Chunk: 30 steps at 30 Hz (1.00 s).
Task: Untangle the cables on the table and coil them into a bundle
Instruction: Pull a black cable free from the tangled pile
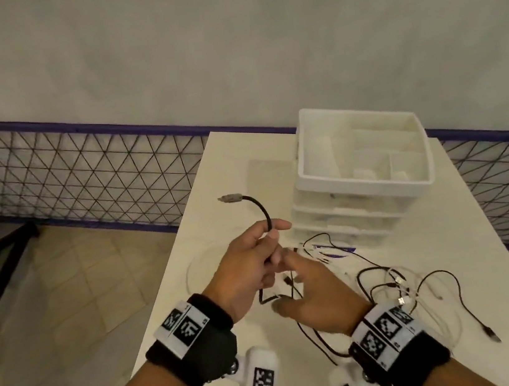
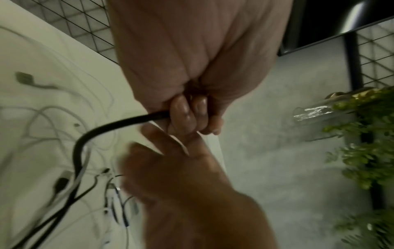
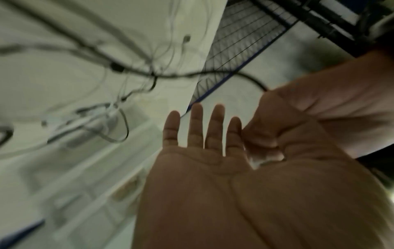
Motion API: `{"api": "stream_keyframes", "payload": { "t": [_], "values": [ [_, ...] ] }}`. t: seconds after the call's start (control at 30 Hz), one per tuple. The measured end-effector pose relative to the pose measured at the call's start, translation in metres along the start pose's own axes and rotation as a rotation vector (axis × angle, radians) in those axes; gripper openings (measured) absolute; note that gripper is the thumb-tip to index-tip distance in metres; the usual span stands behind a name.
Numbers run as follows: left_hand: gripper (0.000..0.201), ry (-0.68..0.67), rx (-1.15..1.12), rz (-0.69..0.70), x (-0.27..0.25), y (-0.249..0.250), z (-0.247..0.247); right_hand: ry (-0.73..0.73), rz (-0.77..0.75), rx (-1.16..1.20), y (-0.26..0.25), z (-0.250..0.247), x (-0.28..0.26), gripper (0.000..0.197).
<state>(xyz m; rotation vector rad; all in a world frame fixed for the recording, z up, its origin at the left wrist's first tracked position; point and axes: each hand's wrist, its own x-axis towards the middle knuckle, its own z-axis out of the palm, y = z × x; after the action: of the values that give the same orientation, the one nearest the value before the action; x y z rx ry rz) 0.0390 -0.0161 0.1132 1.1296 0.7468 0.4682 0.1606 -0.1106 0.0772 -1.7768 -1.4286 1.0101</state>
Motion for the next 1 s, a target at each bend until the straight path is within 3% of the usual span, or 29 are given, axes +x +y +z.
{"api": "stream_keyframes", "payload": {
  "t": [0.07, 0.1, 0.23, 0.33, 0.37, 0.43, 0.5, 0.57, 0.63, 0.67, 0.73, 0.77, 0.83, 0.9, 1.0],
  "values": [
    [0.027, 0.072, 0.011, 0.022, 0.005, 0.01, 0.003, -0.089, 0.014, 0.021, 0.007, 0.017, 0.0, 0.009],
    [0.027, 0.118, 0.023, 0.024, 0.007, 0.013, 0.0, -0.102, 0.04, -0.005, 0.018, 0.022, -0.003, 0.005],
    [0.031, 0.296, 0.078, -0.027, 0.013, 0.017, -0.034, -0.036, 0.305, -0.14, 0.079, -0.001, -0.016, 0.035],
    [0.034, 0.426, 0.187, -0.216, 0.013, -0.005, -0.06, 0.075, 0.38, -0.37, 0.108, -0.035, -0.027, 0.031],
    [0.034, 0.429, 0.238, -0.302, 0.012, -0.017, -0.066, 0.129, 0.359, -0.402, 0.109, -0.043, -0.028, 0.025],
    [0.032, 0.303, 0.457, -0.494, 0.008, -0.038, -0.068, 0.259, 0.216, -0.514, 0.095, -0.053, -0.026, 0.014],
    [0.042, 0.138, 0.87, -0.601, 0.005, -0.05, -0.063, 0.363, 0.028, -0.586, 0.07, -0.056, -0.023, 0.016],
    [0.069, 0.14, 1.204, -0.504, 0.004, -0.043, -0.047, 0.366, -0.101, -0.515, 0.044, -0.055, -0.017, 0.016],
    [0.078, 0.189, 1.168, -0.233, 0.005, -0.023, -0.023, 0.313, -0.166, -0.345, 0.023, -0.05, -0.011, 0.012],
    [0.074, 0.121, 1.065, -0.101, 0.005, -0.012, -0.007, 0.299, -0.188, -0.256, 0.015, -0.047, -0.009, 0.011],
    [0.053, -0.048, 0.864, 0.025, 0.003, 0.006, 0.024, 0.311, -0.231, -0.104, 0.001, -0.048, -0.004, 0.016],
    [0.039, -0.045, 0.796, 0.074, 0.005, 0.009, 0.033, 0.331, -0.221, 0.006, -0.002, -0.051, -0.003, 0.018],
    [0.02, 0.089, 0.657, 0.172, 0.01, 0.019, 0.039, 0.372, -0.101, 0.222, 0.001, -0.062, -0.002, 0.014],
    [0.019, 0.194, 0.497, 0.27, 0.011, 0.037, 0.04, 0.394, 0.038, 0.27, 0.021, -0.076, -0.008, 0.01],
    [0.022, 0.225, 0.2, 0.408, 0.008, 0.079, 0.031, 0.427, 0.185, 0.287, 0.061, -0.089, -0.027, 0.011]
  ]
}}
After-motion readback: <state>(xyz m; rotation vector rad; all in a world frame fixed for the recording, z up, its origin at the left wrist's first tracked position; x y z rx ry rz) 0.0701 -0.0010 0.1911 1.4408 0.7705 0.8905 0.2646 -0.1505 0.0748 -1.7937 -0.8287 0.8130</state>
